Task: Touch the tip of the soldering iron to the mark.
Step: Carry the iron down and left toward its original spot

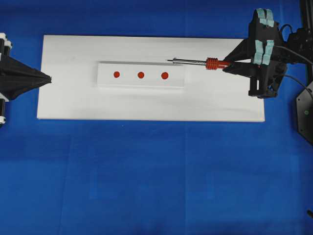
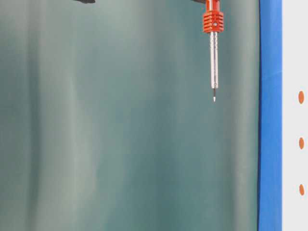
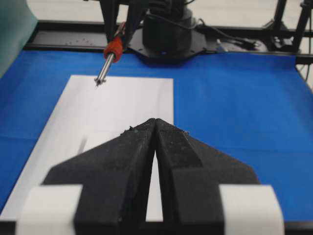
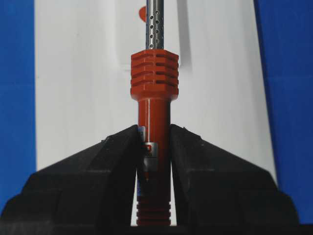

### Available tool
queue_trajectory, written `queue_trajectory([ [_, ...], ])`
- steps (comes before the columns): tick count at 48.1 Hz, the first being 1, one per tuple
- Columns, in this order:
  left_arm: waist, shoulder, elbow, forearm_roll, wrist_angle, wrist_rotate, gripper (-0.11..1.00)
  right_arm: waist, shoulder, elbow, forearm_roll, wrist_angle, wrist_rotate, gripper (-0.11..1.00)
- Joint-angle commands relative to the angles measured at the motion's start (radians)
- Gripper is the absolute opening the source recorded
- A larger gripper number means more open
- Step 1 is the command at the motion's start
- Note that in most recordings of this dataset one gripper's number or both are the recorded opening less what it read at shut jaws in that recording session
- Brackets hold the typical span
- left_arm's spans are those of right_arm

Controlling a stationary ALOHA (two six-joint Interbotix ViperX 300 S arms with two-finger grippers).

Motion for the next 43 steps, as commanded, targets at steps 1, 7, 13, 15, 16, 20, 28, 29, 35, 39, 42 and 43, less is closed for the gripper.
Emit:
queue_trajectory([
  [1, 0.003, 0.003, -0.015, 0.000, -0.011, 0.000, 0.02, 0.014, -0.015, -0.009, 0.008, -0.003, 0.023, 0.06],
  [7, 0.003, 0.003, -0.015, 0.000, -0.011, 0.000, 0.02, 0.064, -0.034, 0.006, 0.008, -0.006, 0.084, 0.06],
  [13, 0.002, 0.003, -0.015, 0.000, -0.011, 0.000, 0.02, 0.144, -0.061, 0.026, 0.008, -0.014, 0.158, 0.06],
  [15, 0.003, 0.003, -0.015, 0.000, -0.011, 0.000, 0.02, 0.175, -0.067, 0.031, 0.008, -0.021, 0.181, 0.06],
  [16, 0.002, 0.003, -0.015, 0.000, -0.011, 0.000, 0.02, 0.190, -0.071, 0.035, 0.008, -0.025, 0.193, 0.06],
  [20, 0.002, 0.003, -0.015, 0.000, -0.011, 0.000, 0.02, 0.261, -0.074, 0.043, 0.006, -0.049, 0.241, 0.06],
  [28, 0.003, 0.003, -0.015, 0.000, -0.011, 0.000, 0.02, 0.402, -0.064, 0.054, 0.003, -0.104, 0.325, 0.06],
  [29, 0.002, 0.003, -0.015, 0.000, -0.012, 0.000, 0.02, 0.414, -0.061, 0.057, 0.005, -0.112, 0.334, 0.06],
  [35, 0.003, 0.003, -0.015, 0.000, -0.018, 0.000, 0.02, 0.497, -0.041, 0.067, 0.003, -0.176, 0.388, 0.06],
  [39, 0.003, 0.003, -0.015, 0.000, -0.018, 0.000, 0.02, 0.548, -0.017, 0.071, 0.003, -0.212, 0.419, 0.06],
  [42, 0.002, 0.003, -0.015, 0.002, -0.020, 0.000, 0.02, 0.571, 0.003, 0.067, 0.003, -0.229, 0.430, 0.06],
  [43, 0.003, 0.003, -0.015, 0.000, -0.021, 0.000, 0.02, 0.577, 0.009, 0.066, 0.003, -0.232, 0.430, 0.06],
])
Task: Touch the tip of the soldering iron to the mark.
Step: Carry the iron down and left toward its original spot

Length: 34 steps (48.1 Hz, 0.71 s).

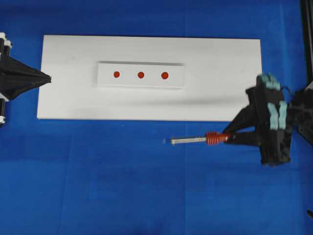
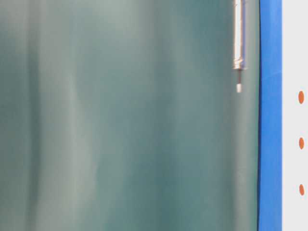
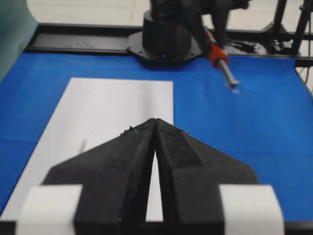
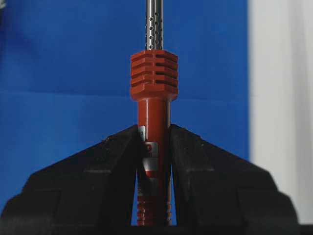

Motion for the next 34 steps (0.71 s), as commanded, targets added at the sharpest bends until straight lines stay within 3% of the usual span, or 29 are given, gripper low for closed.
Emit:
queue_trajectory([
  [1, 0.002, 0.005, -0.015, 0.000, -0.012, 0.000, 0.02, 0.029, 0.020, -0.017, 0.000, -0.031, 0.005, 0.06],
  [18, 0.002, 0.003, -0.015, 0.000, -0.015, 0.000, 0.02, 0.035, 0.124, -0.072, -0.012, -0.103, 0.005, 0.06],
  [34, 0.002, 0.003, -0.015, 0.002, -0.015, 0.000, 0.02, 0.018, 0.393, -0.311, -0.025, -0.124, 0.002, 0.06],
])
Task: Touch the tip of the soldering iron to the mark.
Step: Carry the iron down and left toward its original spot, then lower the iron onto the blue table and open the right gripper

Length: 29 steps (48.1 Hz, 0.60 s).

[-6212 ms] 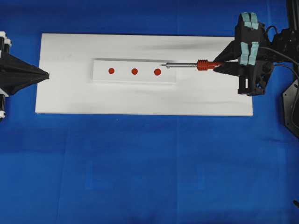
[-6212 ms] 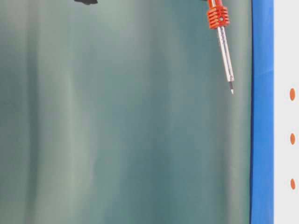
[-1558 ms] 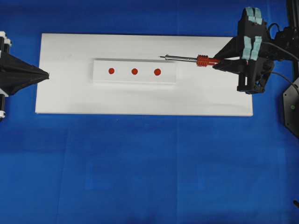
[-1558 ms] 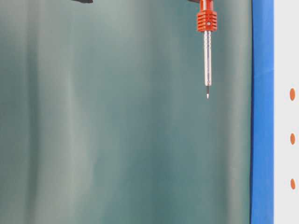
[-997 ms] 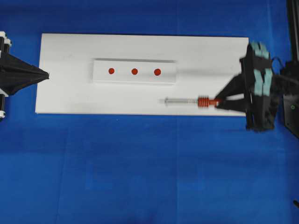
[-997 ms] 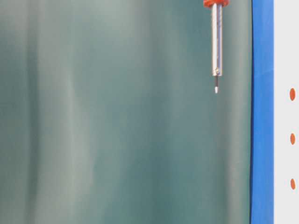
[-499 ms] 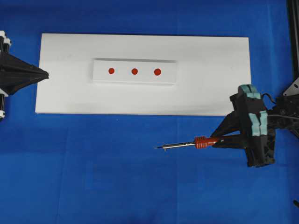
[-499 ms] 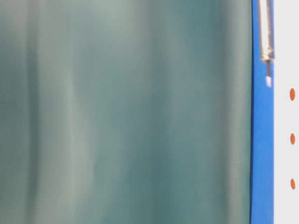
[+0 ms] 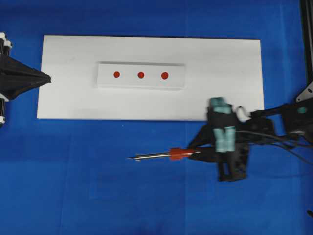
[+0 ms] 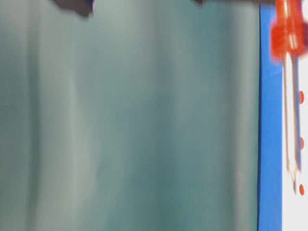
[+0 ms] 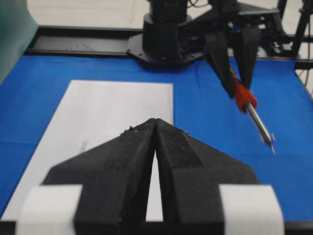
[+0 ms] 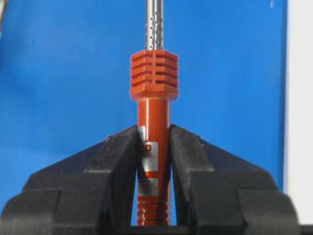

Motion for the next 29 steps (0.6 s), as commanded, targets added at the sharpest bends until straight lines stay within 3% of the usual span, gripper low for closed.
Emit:
queue_trajectory([
  [1, 0.003, 0.003, -0.015, 0.000, -0.009, 0.000, 0.02, -0.005, 0.057, -0.103, -0.011, -0.009, -0.002, 0.06],
  [15, 0.003, -0.008, -0.017, 0.000, -0.008, 0.000, 0.02, -0.012, 0.212, -0.278, -0.043, -0.003, -0.002, 0.06],
  [29, 0.003, -0.009, -0.017, 0.000, -0.006, 0.000, 0.02, -0.014, 0.233, -0.290, -0.043, -0.005, -0.002, 0.06],
])
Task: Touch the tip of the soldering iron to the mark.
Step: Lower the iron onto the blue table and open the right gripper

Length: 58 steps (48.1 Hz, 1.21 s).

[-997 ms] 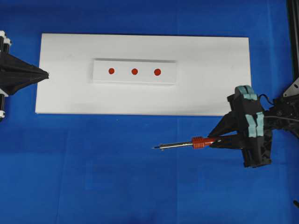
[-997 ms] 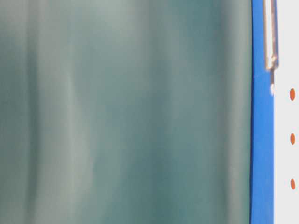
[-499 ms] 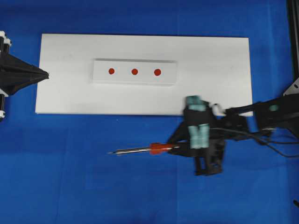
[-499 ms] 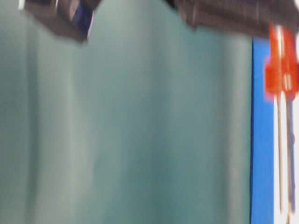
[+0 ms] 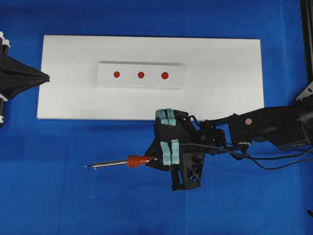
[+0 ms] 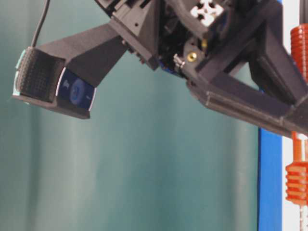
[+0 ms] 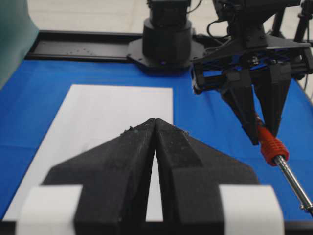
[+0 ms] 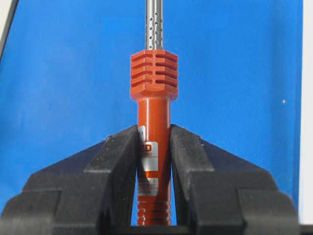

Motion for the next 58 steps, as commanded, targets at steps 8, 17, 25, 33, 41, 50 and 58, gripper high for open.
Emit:
queue_trajectory([
  [8, 0.003, 0.005, -0.017, 0.000, -0.008, 0.000, 0.02, -0.003, 0.021, -0.006, 0.002, -0.054, 0.003, 0.06],
  [17, 0.003, 0.005, -0.017, 0.000, -0.009, 0.000, 0.02, 0.002, 0.083, 0.011, 0.021, -0.126, 0.005, 0.06],
  [25, 0.003, 0.005, -0.015, 0.000, -0.008, 0.000, 0.02, 0.018, 0.143, 0.011, 0.040, -0.175, 0.005, 0.06],
  [33, 0.003, 0.005, -0.015, 0.000, -0.008, 0.002, 0.02, 0.029, 0.202, 0.005, 0.066, -0.201, 0.005, 0.06],
  [41, 0.003, 0.005, -0.015, 0.000, -0.006, 0.002, 0.02, 0.040, 0.236, -0.005, 0.069, -0.201, 0.005, 0.06],
  [50, 0.003, 0.005, -0.015, 0.000, -0.006, 0.003, 0.02, 0.044, 0.239, -0.005, 0.071, -0.196, 0.005, 0.06],
  [58, 0.002, 0.005, -0.015, 0.000, -0.006, 0.002, 0.02, 0.043, 0.241, -0.006, 0.075, -0.196, 0.006, 0.06],
])
